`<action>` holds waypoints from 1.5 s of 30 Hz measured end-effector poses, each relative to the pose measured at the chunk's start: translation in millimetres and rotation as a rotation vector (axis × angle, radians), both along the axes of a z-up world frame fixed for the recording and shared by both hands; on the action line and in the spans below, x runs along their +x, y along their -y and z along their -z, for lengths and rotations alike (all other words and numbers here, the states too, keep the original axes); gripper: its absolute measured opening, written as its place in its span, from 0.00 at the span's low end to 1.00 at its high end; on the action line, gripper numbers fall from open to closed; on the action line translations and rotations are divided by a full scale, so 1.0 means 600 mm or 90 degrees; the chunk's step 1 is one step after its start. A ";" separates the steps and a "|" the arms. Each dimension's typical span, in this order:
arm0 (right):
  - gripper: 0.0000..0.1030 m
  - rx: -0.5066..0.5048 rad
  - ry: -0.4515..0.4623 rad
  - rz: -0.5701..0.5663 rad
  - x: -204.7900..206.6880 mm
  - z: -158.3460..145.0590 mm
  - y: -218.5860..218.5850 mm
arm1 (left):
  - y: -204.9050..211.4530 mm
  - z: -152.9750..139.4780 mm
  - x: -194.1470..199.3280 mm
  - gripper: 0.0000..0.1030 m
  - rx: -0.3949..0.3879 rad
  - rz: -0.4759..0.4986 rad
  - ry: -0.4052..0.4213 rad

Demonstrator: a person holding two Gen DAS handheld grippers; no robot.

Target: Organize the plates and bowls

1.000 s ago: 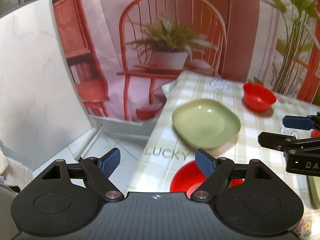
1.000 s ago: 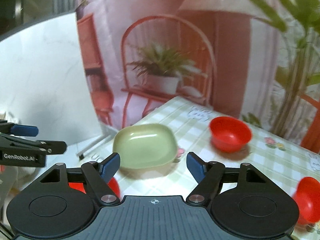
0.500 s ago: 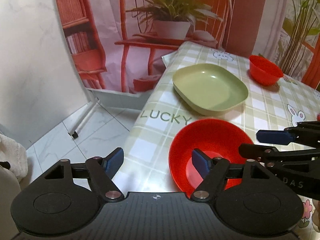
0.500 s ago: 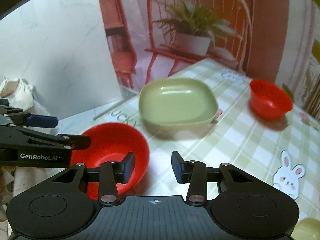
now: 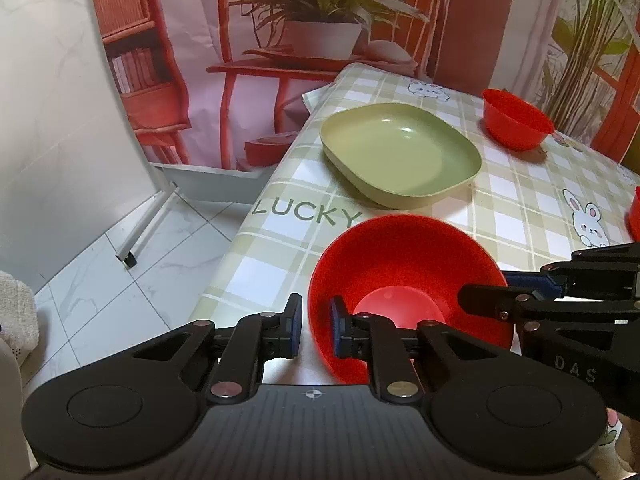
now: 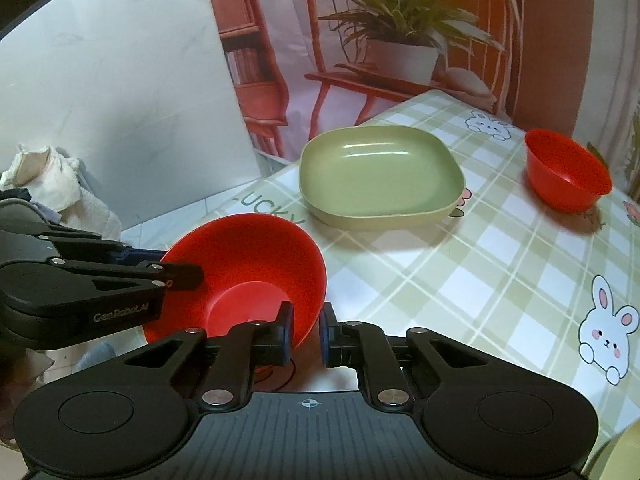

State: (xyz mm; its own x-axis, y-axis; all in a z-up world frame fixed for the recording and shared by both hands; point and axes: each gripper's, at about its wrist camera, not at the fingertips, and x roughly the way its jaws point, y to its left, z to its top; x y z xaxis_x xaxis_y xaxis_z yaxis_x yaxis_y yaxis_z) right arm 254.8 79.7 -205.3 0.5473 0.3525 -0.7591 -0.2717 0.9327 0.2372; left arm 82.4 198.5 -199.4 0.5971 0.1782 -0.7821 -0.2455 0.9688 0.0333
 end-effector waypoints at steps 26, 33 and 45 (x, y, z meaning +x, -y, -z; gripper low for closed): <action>0.07 0.038 0.046 0.131 -0.034 -0.065 0.116 | 0.115 -0.077 0.045 0.16 0.027 0.099 0.057; 0.07 0.047 0.063 0.194 -0.041 -0.087 0.184 | 0.173 -0.101 0.076 0.16 0.030 0.145 0.080; 0.07 0.043 0.105 0.296 -0.078 -0.112 0.321 | 0.300 -0.125 0.129 0.16 0.023 0.234 0.111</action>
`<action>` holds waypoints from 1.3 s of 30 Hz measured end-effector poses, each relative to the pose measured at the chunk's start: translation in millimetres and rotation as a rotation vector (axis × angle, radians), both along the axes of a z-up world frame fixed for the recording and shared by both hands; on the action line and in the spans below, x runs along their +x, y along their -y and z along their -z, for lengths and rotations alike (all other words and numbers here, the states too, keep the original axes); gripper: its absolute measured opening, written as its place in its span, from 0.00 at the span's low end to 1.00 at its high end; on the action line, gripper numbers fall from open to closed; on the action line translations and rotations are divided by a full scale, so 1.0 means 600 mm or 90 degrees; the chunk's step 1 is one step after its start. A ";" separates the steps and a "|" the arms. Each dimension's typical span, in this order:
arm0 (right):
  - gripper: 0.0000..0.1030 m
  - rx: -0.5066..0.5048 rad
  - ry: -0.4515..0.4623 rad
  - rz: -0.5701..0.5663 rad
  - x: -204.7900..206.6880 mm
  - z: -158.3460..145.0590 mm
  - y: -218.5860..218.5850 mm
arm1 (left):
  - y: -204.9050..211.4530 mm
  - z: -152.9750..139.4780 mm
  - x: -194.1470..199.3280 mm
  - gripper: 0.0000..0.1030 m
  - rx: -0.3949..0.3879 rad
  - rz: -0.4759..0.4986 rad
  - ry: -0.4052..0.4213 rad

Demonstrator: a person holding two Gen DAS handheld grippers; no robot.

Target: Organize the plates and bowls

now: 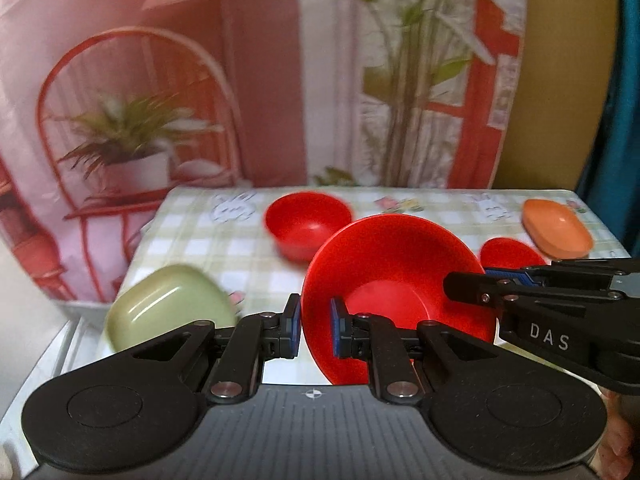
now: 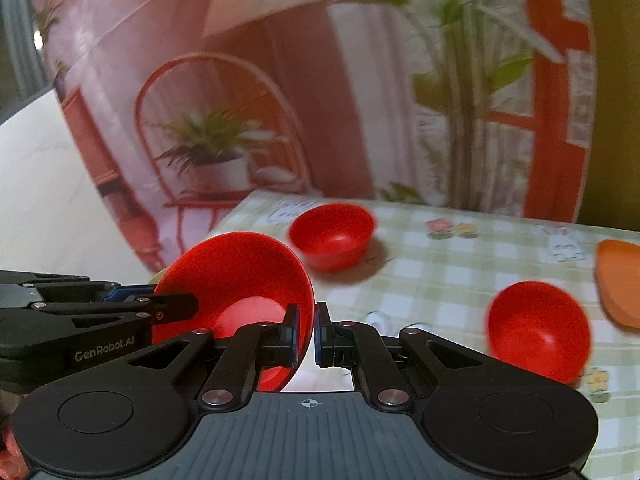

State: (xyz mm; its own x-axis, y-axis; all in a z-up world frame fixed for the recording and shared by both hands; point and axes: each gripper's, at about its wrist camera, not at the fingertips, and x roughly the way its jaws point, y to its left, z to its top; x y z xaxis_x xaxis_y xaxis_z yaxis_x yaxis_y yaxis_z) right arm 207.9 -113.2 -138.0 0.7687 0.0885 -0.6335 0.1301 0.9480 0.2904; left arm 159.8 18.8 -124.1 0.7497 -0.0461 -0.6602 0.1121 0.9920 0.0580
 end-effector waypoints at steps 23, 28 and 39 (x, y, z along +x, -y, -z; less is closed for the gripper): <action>0.07 -0.011 0.009 0.120 -0.048 0.004 0.205 | 0.163 0.022 0.109 0.16 -0.027 0.098 -0.005; 0.07 -0.016 -0.009 0.130 -0.039 0.024 0.225 | 0.176 0.043 0.129 0.16 -0.018 0.106 -0.021; 0.07 -0.012 -0.040 0.164 -0.037 0.067 0.278 | 0.218 0.085 0.174 0.16 -0.019 0.142 -0.055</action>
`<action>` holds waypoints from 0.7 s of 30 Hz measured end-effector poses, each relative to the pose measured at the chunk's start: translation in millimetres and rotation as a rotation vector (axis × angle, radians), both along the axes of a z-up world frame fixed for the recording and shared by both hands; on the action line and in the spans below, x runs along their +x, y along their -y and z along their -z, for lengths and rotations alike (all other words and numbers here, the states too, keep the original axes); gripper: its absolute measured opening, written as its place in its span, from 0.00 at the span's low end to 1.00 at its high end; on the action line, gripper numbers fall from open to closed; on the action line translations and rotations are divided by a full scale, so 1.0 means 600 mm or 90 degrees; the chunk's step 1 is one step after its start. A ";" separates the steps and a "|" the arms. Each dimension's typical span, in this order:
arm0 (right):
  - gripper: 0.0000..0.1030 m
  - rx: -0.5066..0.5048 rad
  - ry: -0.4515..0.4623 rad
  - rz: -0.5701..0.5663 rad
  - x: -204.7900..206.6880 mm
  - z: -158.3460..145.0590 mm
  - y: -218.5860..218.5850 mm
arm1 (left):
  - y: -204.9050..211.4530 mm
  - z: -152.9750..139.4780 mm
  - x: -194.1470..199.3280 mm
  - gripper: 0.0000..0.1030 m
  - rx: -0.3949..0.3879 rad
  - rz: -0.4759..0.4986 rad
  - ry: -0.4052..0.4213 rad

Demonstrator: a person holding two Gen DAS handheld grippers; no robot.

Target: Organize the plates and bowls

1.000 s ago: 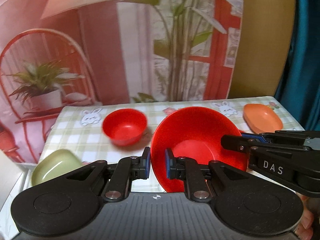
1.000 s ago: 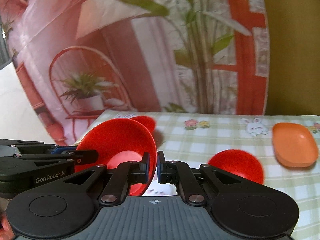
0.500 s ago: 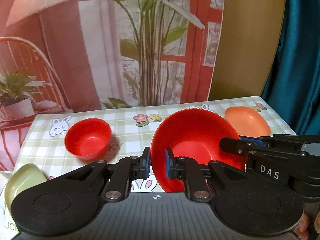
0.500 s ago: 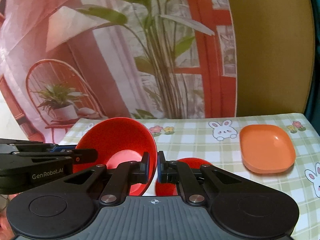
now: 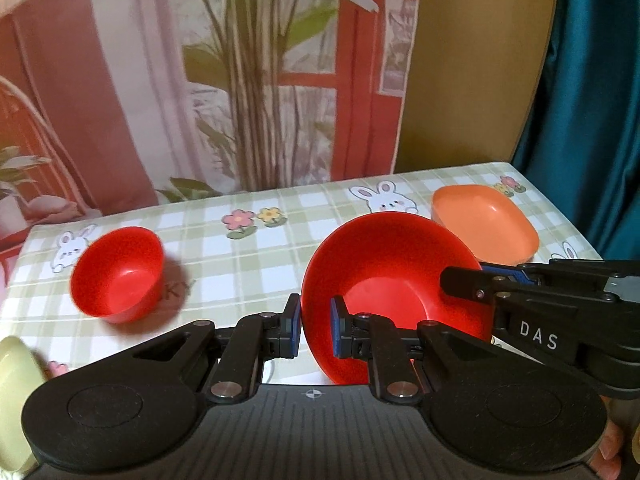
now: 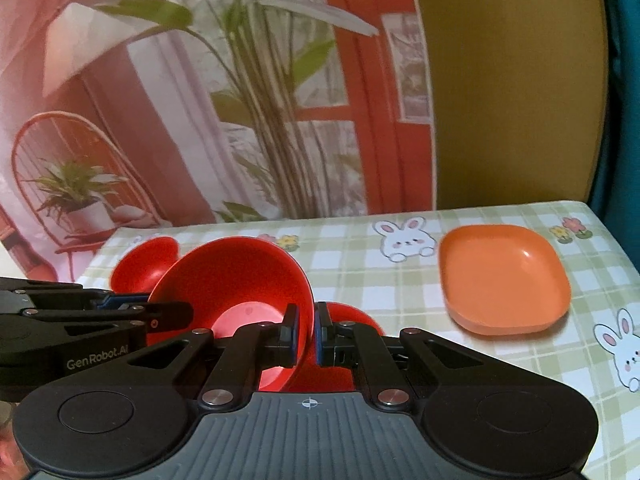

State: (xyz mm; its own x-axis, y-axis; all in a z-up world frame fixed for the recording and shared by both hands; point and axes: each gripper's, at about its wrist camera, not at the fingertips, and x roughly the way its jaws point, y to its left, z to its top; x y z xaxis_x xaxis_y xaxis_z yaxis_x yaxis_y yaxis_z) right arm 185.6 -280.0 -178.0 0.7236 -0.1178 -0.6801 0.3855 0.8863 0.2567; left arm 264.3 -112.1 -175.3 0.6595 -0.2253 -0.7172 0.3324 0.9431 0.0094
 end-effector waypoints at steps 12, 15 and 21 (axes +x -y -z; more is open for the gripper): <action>0.07 0.016 -0.029 0.023 -0.005 0.050 0.042 | 0.032 0.042 0.026 0.16 0.025 0.018 -0.022; 0.07 0.020 -0.033 0.022 -0.002 0.059 0.046 | 0.033 0.050 0.030 0.16 0.033 0.018 -0.027; 0.07 0.026 -0.033 0.017 0.000 0.065 0.046 | 0.035 0.057 0.037 0.16 0.046 0.016 -0.032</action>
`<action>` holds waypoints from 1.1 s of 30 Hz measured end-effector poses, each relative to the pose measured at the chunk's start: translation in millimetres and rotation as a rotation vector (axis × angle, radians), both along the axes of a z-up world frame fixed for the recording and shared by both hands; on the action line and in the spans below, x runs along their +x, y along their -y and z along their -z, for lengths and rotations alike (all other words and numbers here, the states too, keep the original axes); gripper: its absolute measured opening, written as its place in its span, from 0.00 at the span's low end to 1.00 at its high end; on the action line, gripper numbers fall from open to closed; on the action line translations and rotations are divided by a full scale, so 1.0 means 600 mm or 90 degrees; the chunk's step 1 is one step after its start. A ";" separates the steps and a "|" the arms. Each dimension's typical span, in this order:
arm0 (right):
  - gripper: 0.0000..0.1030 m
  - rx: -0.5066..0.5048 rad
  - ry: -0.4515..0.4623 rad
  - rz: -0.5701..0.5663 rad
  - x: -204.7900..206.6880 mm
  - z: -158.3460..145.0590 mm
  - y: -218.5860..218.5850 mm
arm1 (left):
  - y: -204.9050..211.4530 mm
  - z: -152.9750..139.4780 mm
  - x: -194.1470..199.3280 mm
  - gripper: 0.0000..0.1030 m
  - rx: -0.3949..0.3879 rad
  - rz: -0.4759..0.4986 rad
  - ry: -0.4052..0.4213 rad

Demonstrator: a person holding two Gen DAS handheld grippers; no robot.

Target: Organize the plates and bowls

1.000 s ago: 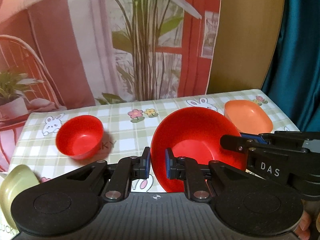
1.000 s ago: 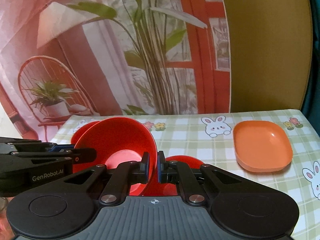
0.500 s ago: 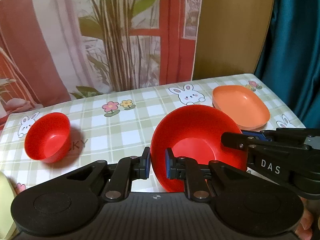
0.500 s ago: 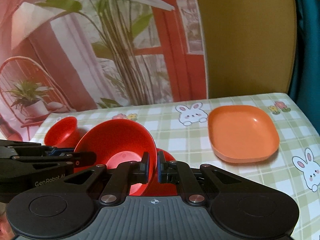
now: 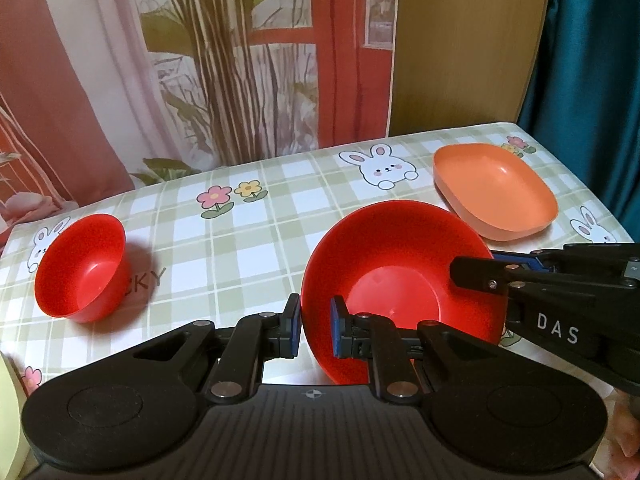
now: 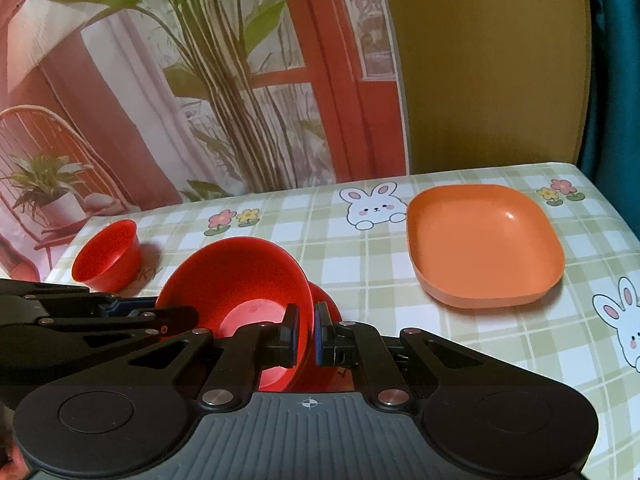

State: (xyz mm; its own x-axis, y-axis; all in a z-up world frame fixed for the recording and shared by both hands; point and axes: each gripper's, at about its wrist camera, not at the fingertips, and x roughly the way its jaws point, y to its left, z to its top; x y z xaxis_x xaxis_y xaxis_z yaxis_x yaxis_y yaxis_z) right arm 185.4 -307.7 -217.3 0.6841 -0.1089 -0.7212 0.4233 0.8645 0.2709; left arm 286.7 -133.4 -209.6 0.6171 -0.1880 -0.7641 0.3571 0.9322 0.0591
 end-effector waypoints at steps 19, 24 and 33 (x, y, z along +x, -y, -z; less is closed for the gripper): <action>0.10 -0.014 -0.009 0.000 0.000 0.006 0.001 | 0.006 -0.007 -0.004 0.35 0.002 -0.010 0.031; 0.13 -0.021 -0.003 0.008 -0.009 -0.001 0.003 | -0.005 -0.020 -0.008 0.38 -0.002 -0.015 0.041; 0.15 -0.034 0.021 0.012 -0.022 -0.035 -0.004 | -0.056 -0.061 -0.021 0.42 0.002 -0.044 0.078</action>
State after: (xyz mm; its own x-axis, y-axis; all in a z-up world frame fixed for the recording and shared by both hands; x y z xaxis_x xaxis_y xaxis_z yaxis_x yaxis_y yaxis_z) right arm 172.5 -305.2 -196.4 0.7044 -0.1601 -0.6915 0.4319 0.8698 0.2385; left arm 273.9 -100.1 -173.2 0.7170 -0.1386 -0.6831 0.2814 0.9542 0.1018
